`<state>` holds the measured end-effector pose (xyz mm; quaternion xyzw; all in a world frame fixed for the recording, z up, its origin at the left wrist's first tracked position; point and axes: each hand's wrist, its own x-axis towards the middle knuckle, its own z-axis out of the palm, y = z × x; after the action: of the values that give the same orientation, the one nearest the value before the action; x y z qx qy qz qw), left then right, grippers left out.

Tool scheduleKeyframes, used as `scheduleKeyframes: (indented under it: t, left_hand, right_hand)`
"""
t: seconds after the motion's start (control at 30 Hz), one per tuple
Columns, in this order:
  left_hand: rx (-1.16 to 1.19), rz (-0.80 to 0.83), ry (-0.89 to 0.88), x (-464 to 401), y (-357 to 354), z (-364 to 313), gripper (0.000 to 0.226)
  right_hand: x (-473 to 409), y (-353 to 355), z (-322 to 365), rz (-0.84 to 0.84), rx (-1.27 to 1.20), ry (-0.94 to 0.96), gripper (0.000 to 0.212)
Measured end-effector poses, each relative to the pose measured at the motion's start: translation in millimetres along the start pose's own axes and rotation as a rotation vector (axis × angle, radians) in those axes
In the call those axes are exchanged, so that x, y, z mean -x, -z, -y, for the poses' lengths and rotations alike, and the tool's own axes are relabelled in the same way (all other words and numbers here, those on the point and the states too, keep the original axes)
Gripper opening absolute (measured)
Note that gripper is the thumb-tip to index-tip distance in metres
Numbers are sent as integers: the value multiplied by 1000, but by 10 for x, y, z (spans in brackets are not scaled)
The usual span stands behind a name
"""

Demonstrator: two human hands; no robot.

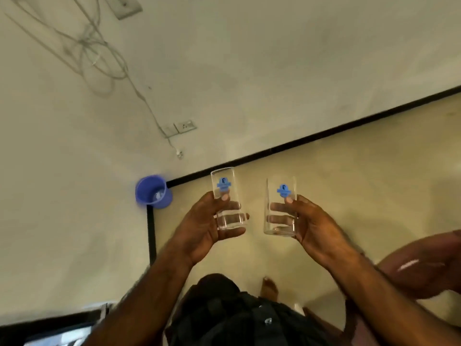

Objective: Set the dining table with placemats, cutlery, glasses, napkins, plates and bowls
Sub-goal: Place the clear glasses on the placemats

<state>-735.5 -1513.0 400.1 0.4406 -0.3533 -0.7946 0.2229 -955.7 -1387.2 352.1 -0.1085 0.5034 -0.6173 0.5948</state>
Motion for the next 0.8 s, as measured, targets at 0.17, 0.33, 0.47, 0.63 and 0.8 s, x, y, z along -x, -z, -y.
scheduleKeyframes:
  t: [0.17, 0.33, 0.47, 0.63, 0.8]
  left_hand:
    - [-11, 88, 3, -1002, -336, -648, 68]
    - [-234, 182, 59, -2254, -715, -1110, 65]
    - [-381, 303, 133, -3148, -1190, -1392, 59]
    - [-567, 433, 237, -4100, -2086, -1549, 47]
    - [-646, 542, 240, -4984, -3323, -1461, 41]
  right_hand:
    - [-807, 127, 744, 11, 15, 100, 58]
    - [-1594, 328, 1173, -143, -33, 151, 104]
    - [-2017, 505, 1480, -309, -159, 187, 106]
    - [-2257, 913, 1922, -490, -295, 244, 60]
    - [-2476, 1778, 2371, -654, -390, 276, 57]
